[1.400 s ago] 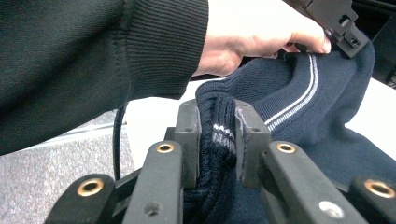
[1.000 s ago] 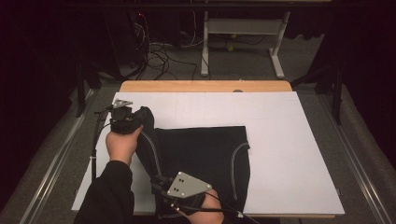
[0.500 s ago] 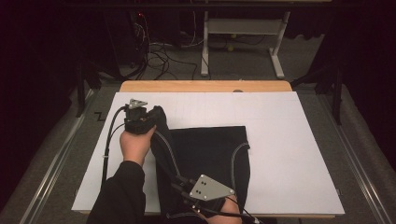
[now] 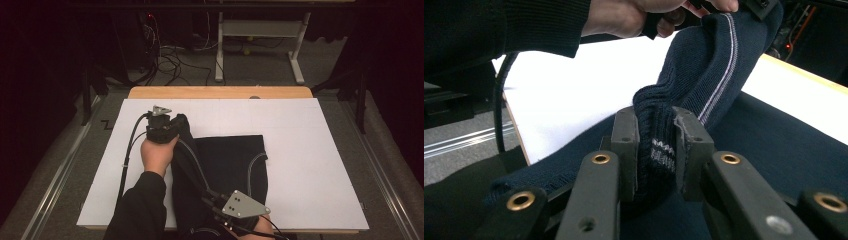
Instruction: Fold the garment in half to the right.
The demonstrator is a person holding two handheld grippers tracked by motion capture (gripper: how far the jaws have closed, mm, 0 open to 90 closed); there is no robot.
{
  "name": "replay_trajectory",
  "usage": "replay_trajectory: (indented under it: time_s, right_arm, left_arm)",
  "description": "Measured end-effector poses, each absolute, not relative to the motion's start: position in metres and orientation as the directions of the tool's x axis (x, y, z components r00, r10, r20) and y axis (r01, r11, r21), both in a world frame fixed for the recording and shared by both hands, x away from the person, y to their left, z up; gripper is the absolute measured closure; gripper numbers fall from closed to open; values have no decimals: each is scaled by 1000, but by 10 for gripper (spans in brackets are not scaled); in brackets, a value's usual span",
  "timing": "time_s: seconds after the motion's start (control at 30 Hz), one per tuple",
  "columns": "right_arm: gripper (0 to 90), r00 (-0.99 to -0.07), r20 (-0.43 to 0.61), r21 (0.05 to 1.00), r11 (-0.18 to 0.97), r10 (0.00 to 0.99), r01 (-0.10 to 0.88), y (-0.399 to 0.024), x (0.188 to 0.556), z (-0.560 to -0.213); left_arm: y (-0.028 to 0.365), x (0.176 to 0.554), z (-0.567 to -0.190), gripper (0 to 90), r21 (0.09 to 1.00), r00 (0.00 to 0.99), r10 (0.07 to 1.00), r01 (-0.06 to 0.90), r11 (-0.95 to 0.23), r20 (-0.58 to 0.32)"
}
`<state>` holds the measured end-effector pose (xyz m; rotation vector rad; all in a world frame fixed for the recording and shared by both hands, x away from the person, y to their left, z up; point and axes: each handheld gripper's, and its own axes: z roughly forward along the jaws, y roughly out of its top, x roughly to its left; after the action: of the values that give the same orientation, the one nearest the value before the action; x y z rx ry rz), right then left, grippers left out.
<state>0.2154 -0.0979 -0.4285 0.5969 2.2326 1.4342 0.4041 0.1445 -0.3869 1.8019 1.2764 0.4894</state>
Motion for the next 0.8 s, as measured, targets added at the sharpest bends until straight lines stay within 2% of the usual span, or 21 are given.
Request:
replay_trajectory:
  time_s: [0.8]
  right_arm:
    - [744, -785, -124, 908, 388, 607, 156, -144, 204, -434]
  left_arm:
    - [78, 411, -390, 766, 800, 487, 866, 561, -214, -110]
